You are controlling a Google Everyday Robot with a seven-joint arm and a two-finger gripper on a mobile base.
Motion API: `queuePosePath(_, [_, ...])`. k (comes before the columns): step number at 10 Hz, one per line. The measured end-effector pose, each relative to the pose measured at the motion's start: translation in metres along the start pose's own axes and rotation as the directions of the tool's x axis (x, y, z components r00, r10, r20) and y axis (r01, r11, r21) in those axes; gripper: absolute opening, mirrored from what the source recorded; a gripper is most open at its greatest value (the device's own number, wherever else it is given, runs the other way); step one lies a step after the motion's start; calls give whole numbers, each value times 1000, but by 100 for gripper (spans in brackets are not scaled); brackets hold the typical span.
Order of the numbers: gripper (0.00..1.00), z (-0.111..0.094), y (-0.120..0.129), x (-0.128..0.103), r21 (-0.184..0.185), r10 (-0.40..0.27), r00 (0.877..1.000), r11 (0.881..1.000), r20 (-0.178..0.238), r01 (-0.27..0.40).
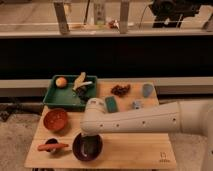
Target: Wipe purple bowl with eraser
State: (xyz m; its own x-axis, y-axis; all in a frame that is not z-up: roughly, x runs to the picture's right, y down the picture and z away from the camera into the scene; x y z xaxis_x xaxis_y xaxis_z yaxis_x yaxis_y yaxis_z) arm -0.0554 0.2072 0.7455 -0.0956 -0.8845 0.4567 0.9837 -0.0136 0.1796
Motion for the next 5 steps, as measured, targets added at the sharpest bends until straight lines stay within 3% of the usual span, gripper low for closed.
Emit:
queuePosePath(3, [1,-3,14,10,-6,30,999,1000,-22,-30])
queuePosePath(5, [1,-2,8,16,5,23,999,1000,-32,-23])
